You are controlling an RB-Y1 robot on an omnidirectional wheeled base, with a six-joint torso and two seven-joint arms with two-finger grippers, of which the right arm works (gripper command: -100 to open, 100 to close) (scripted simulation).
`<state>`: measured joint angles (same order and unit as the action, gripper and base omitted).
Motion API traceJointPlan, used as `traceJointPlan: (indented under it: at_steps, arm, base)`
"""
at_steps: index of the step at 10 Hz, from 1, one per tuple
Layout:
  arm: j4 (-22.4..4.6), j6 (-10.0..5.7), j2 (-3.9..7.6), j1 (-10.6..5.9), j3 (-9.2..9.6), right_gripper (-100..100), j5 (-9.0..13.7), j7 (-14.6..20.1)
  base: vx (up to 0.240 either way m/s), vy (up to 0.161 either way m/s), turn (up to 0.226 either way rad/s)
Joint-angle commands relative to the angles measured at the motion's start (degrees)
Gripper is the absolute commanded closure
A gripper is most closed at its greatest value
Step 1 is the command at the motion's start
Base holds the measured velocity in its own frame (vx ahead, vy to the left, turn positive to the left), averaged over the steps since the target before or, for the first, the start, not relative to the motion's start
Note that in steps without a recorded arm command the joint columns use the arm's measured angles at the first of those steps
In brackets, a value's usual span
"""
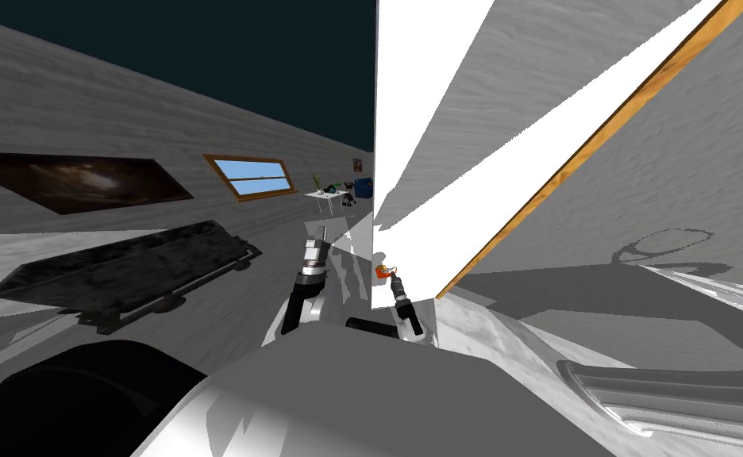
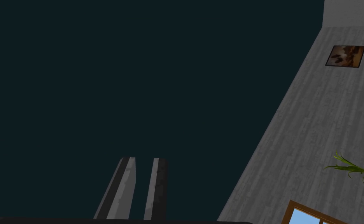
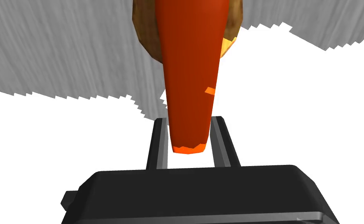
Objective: Push the door open
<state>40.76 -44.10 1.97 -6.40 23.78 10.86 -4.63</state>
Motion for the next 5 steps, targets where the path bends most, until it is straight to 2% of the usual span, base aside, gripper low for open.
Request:
traceJointPlan:
  at_steps: [1, 2, 3, 4, 5]
  arm:
    - [-0.4, -0.19, -1.04, -0.27, -0.88, 100, 0.1, -0.2]
    - [-0.5, -0.21, -1.44, -0.31, -1.40, 100, 0.2, -0.3]
    - [-0.4, -0.17, -0.69, -0.12, -1.58, 100, 0.4, -0.4]
    - [-0.6, -0.27, 0.01, -0.30, -2.92, 100, 0.7, -0.7]
    - [-0.7, -0.32, 0.23, -0.38, -3.56, 100, 0.9, -0.8]
  base:
    - [0.081, 0.142, -0.058]
    - [0.102, 0.114, -0.051]
    - [0.052, 0.034, -0.036]
    - [0.094, 0.111, -0.053]
    - [0.149, 0.173, -0.084]
